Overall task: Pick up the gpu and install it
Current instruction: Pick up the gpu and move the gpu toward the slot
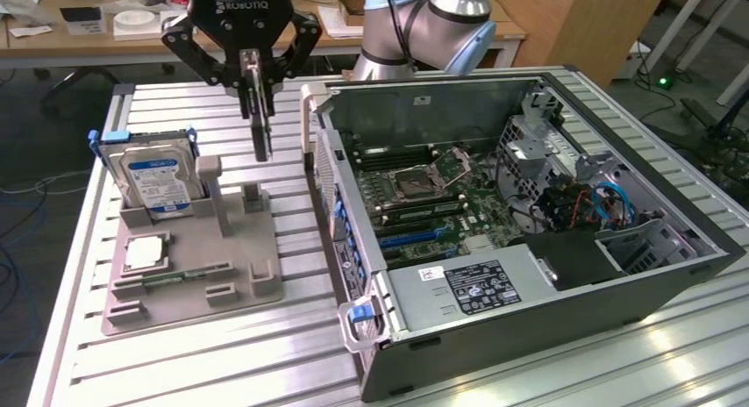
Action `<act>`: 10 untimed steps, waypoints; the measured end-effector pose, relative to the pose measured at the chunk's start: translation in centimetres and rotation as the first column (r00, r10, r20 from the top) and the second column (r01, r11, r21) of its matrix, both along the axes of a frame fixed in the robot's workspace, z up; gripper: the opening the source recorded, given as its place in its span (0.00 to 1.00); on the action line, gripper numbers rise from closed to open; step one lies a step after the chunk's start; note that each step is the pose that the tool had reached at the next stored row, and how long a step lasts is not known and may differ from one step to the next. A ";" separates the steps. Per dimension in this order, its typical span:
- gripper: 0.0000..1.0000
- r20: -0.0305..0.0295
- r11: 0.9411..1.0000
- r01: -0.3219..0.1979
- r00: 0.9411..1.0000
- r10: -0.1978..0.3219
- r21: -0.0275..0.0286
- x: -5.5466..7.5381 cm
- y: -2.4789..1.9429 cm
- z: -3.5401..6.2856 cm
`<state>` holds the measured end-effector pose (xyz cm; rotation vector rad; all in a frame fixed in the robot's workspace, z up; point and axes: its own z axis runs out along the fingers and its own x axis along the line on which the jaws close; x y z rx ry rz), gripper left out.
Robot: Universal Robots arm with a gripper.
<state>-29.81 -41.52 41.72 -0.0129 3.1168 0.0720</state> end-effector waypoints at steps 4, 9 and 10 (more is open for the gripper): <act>0.28 0.000 1.000 0.000 1.000 0.000 0.000 0.4 0.00 0.00; 0.28 0.000 1.000 0.000 1.000 0.000 0.000 1.0 0.00 0.00; 0.28 0.000 1.000 0.000 1.000 0.000 0.000 1.1 0.00 0.00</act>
